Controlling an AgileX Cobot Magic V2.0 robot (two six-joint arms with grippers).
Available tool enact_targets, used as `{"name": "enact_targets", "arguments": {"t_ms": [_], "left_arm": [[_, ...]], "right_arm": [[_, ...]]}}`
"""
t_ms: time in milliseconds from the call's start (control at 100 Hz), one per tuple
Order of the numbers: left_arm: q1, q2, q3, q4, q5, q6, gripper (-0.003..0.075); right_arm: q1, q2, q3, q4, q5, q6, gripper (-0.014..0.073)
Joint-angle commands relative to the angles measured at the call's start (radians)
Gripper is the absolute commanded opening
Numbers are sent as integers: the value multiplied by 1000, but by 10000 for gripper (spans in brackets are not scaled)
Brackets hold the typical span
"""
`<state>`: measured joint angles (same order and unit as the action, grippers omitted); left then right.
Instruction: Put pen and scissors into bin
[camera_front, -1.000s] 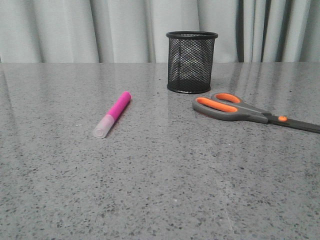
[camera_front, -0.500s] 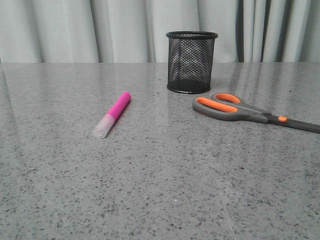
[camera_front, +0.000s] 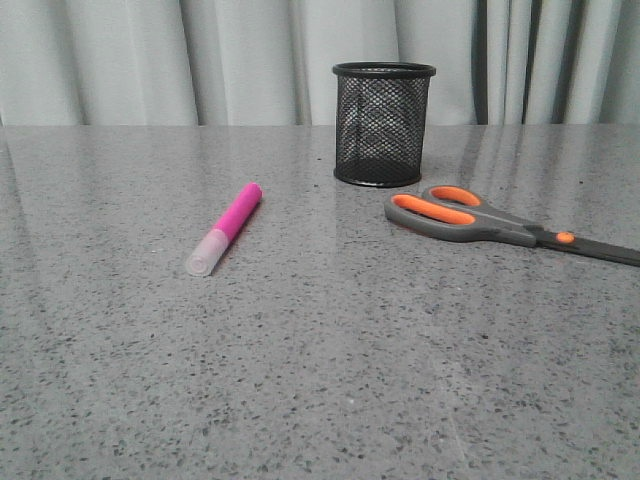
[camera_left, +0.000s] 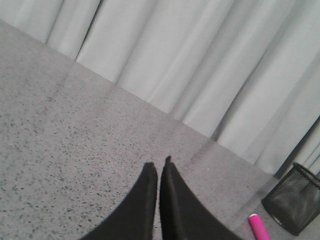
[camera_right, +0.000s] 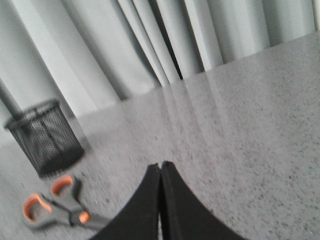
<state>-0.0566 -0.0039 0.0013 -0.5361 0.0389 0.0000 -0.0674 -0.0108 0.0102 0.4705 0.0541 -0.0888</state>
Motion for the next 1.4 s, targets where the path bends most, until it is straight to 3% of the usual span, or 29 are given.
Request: {"name": "enact_targets", "arguments": {"t_ms": [0, 240, 410, 570, 770, 980, 1060, 1130, 1210, 1320, 1390], "left_arm": [[-3, -33, 42, -82, -73, -10, -19], [-3, -31, -9, -176, -32, -8, -19], [-3, 11, -127, -72, 98, 0, -19], [-3, 156, -288, 86, 252, 60, -19], [-3, 402, -510, 83, 466, 285, -19], [-3, 589, -662, 80, 608, 315, -19], [-3, 634, -686, 62, 613, 317, -18], [-3, 666, -698, 20, 615, 355, -13], [-3, 698, -700, -56, 615, 420, 36], [-3, 743, -700, -155, 625, 492, 224], [-3, 770, -700, -219, 639, 546, 357]], "right_arm": [[-5, -19, 14, 82, -112, -1, -76], [-5, -11, -32, 127, 1, -4, -65], [-5, 92, -147, 75, 134, -7, -57], [-5, 291, -290, 45, 226, -55, -58], [-5, 547, -525, 45, 405, -248, -58], [-5, 731, -680, 47, 522, -261, -57], [-5, 768, -708, 81, 546, -333, -50], [-5, 789, -722, 145, 564, -396, 5], [-5, 809, -736, 210, 585, -445, 144], [-5, 832, -746, 244, 601, -459, 367], [-5, 843, -750, 244, 601, -459, 430]]}}
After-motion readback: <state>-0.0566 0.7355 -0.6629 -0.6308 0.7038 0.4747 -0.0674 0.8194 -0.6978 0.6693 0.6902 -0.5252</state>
